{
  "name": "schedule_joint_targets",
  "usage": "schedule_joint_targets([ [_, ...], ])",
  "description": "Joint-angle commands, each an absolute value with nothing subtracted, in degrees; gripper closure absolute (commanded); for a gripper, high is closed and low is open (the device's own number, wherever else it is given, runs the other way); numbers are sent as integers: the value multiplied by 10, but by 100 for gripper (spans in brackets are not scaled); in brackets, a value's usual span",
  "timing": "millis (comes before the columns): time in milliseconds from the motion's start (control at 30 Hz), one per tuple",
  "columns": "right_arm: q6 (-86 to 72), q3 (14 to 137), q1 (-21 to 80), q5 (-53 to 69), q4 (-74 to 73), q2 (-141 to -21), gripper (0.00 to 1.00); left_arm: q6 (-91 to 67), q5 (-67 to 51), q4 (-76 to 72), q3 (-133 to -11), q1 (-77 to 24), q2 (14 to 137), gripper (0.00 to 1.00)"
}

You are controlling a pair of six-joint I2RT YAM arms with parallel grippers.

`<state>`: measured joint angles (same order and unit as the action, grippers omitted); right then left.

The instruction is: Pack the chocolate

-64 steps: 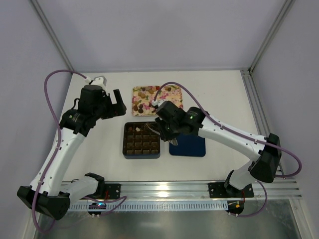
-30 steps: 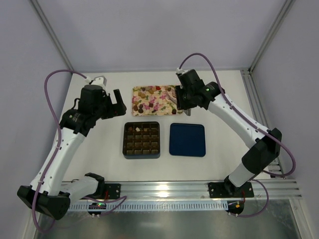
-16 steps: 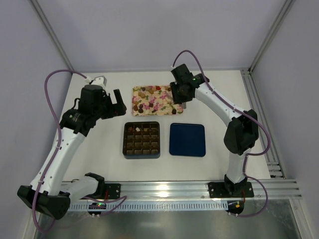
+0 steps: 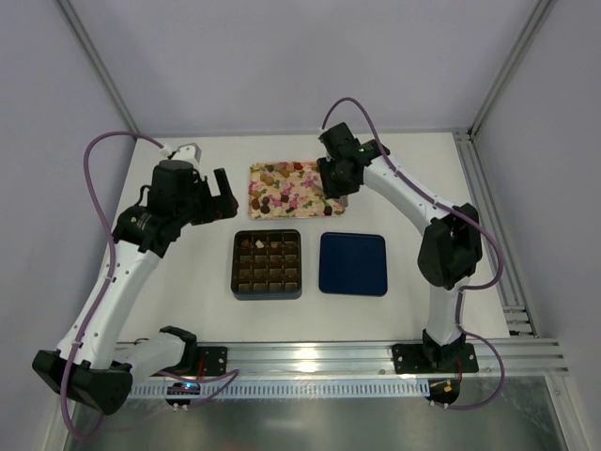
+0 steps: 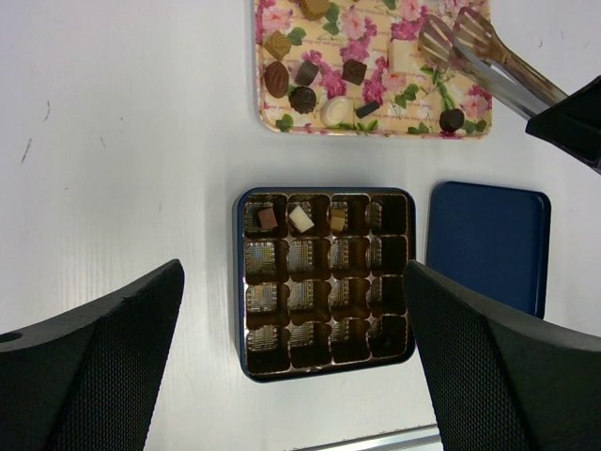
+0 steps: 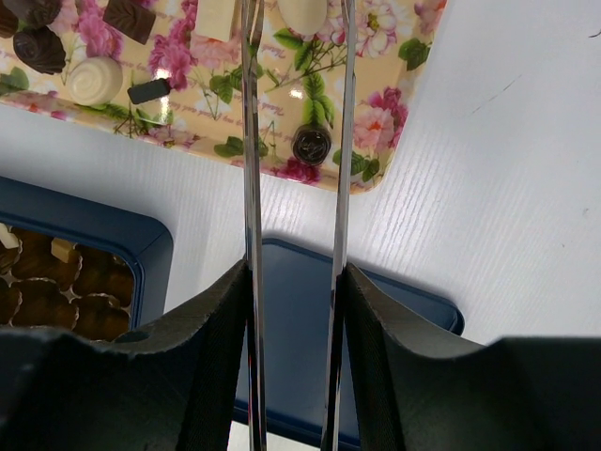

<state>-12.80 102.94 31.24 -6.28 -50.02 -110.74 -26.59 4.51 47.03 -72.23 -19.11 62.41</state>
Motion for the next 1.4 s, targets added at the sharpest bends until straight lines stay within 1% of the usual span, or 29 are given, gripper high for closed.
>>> schedule_joint_targets([
  [0, -126, 1030, 313, -58, -482, -1111, 54, -265, 46, 465, -734, -191, 621, 3],
  [733, -128, 1024, 310, -47, -482, -1128, 56, -266, 47, 466, -733, -191, 621, 4],
  [767, -128, 1025, 310, -44, -481, -1129, 59, -266, 47, 465, -733, -191, 621, 4],
  [933, -130, 1024, 308, -42, -482, -1128, 60, -265, 47, 465, -733, -191, 622, 4],
  [1067, -132, 1027, 308, -44, -484, -1120, 66, -266, 47, 464, -733, -191, 623, 3],
  [1367, -132, 1049, 308, -51, -503, -1094, 69, -267, 47, 464, -732, -191, 620, 4],
])
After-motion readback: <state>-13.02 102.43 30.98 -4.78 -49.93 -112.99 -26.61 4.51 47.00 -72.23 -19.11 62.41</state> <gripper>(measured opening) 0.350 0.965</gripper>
